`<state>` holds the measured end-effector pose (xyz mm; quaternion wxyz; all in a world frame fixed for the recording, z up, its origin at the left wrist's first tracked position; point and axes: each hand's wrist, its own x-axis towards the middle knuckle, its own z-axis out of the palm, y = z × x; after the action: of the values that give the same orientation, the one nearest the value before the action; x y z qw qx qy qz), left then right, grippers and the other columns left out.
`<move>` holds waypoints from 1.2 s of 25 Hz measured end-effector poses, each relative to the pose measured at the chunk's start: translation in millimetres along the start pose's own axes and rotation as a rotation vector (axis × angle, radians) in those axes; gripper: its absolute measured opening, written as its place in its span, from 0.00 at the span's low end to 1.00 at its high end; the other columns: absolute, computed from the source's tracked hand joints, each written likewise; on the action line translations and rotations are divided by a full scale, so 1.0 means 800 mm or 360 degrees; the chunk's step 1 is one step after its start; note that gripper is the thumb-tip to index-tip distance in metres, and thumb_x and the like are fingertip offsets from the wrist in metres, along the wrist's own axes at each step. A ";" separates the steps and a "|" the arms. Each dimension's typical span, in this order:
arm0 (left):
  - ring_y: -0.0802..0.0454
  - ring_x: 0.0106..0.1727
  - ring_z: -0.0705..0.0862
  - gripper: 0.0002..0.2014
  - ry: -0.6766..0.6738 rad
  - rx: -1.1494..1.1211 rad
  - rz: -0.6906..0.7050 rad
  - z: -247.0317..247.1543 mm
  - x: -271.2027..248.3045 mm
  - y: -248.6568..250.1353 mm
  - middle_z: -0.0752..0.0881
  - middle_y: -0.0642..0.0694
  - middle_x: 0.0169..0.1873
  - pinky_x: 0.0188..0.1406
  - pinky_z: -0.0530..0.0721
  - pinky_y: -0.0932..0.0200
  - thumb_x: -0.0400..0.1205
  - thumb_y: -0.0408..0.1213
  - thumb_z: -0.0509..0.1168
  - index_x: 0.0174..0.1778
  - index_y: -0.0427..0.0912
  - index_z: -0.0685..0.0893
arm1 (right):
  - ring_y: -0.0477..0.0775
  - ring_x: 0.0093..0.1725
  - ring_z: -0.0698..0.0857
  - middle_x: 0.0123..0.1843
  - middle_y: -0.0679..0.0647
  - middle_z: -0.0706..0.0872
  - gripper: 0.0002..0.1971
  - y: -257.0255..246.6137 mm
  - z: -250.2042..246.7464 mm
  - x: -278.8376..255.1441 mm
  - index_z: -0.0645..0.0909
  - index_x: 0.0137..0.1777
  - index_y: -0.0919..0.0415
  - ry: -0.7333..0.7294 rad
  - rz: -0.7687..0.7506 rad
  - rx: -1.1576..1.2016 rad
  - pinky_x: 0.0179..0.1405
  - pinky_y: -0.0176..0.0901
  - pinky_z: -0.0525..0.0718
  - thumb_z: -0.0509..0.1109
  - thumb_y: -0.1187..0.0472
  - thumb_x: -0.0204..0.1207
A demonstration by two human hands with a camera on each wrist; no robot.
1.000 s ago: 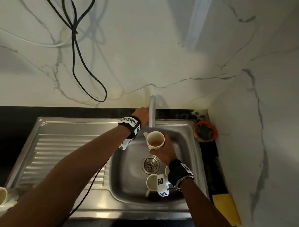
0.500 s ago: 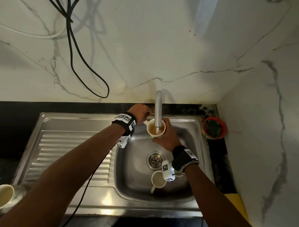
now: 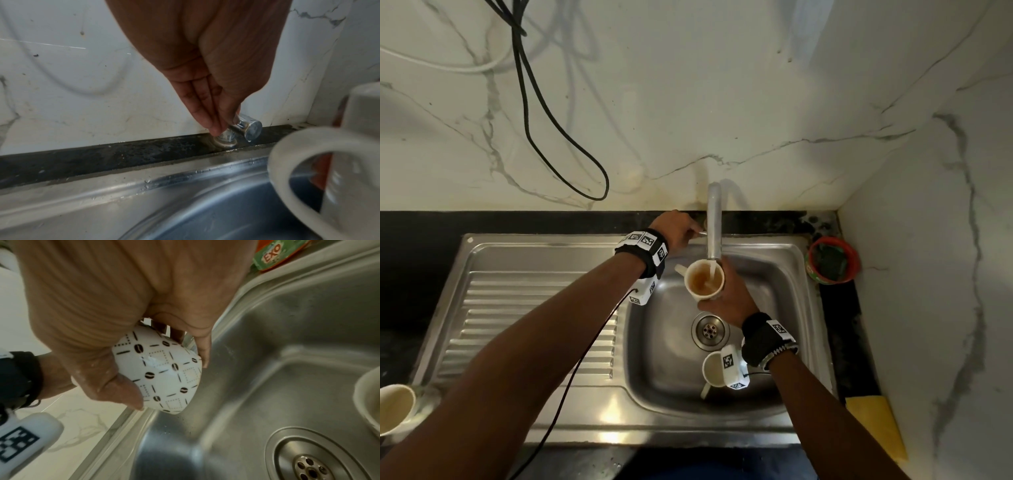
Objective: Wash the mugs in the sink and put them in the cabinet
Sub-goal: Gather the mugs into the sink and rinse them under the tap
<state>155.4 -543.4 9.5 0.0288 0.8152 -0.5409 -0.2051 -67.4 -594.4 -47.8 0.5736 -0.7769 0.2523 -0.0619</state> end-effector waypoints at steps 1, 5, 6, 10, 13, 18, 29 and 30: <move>0.39 0.57 0.89 0.14 0.0016 -0.0002 -0.0001 0.001 0.000 0.000 0.94 0.45 0.55 0.55 0.81 0.53 0.86 0.35 0.66 0.63 0.51 0.92 | 0.46 0.59 0.87 0.61 0.43 0.85 0.42 0.003 0.000 0.000 0.74 0.68 0.43 0.0025 0.0031 0.0030 0.58 0.46 0.87 0.88 0.63 0.55; 0.41 0.56 0.89 0.14 0.0026 -0.0016 -0.0026 0.004 0.002 0.005 0.93 0.46 0.56 0.54 0.80 0.55 0.87 0.36 0.65 0.64 0.50 0.92 | 0.51 0.61 0.90 0.62 0.47 0.90 0.42 0.003 0.001 0.004 0.77 0.71 0.49 0.0003 0.0297 0.0286 0.57 0.46 0.91 0.90 0.61 0.56; 0.41 0.56 0.88 0.14 0.0027 -0.0025 -0.0029 0.003 0.002 0.005 0.93 0.46 0.56 0.55 0.81 0.55 0.87 0.36 0.65 0.64 0.50 0.92 | 0.54 0.61 0.91 0.61 0.49 0.92 0.38 0.002 0.004 0.003 0.80 0.70 0.50 -0.0043 0.0403 0.0418 0.55 0.46 0.92 0.90 0.61 0.59; 0.40 0.52 0.89 0.12 0.0003 -0.0034 -0.0061 0.005 0.000 0.002 0.93 0.46 0.49 0.51 0.80 0.55 0.85 0.35 0.66 0.57 0.47 0.93 | 0.60 0.60 0.91 0.62 0.58 0.92 0.21 0.004 0.016 -0.017 0.83 0.68 0.55 -0.0167 0.1110 0.0959 0.51 0.51 0.92 0.80 0.53 0.77; 0.41 0.50 0.88 0.12 -0.0001 -0.0035 -0.0074 0.005 0.000 0.002 0.93 0.46 0.47 0.49 0.78 0.57 0.84 0.33 0.66 0.56 0.46 0.93 | 0.65 0.52 0.88 0.58 0.65 0.88 0.25 0.007 0.014 -0.030 0.81 0.68 0.59 -0.0255 0.1421 0.1464 0.54 0.58 0.87 0.75 0.44 0.77; 0.39 0.53 0.89 0.11 -0.0028 0.0000 -0.0074 0.001 0.000 0.007 0.93 0.43 0.51 0.55 0.85 0.52 0.86 0.36 0.65 0.57 0.46 0.93 | 0.64 0.53 0.90 0.56 0.62 0.91 0.22 0.008 0.001 -0.024 0.85 0.64 0.58 -0.0161 0.1295 0.1407 0.51 0.59 0.90 0.76 0.45 0.77; 0.38 0.55 0.88 0.12 -0.0033 -0.0003 -0.0084 -0.001 -0.001 0.008 0.93 0.42 0.52 0.53 0.82 0.54 0.85 0.35 0.65 0.60 0.46 0.93 | 0.50 0.62 0.80 0.66 0.47 0.77 0.44 0.000 0.015 0.003 0.74 0.71 0.47 0.0138 0.0156 -0.0177 0.59 0.51 0.85 0.89 0.52 0.53; 0.38 0.54 0.88 0.12 -0.0029 -0.0003 -0.0079 -0.001 -0.002 0.008 0.93 0.42 0.52 0.52 0.82 0.54 0.85 0.35 0.65 0.60 0.46 0.93 | 0.49 0.62 0.82 0.65 0.44 0.79 0.43 0.006 0.012 -0.001 0.74 0.69 0.43 0.0184 0.0108 -0.0111 0.61 0.53 0.85 0.89 0.51 0.51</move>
<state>149.5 -545.1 12.2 0.0197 0.8265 -0.5205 -0.2136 -66.0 -586.8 -54.9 0.5323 -0.7826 0.3133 -0.0784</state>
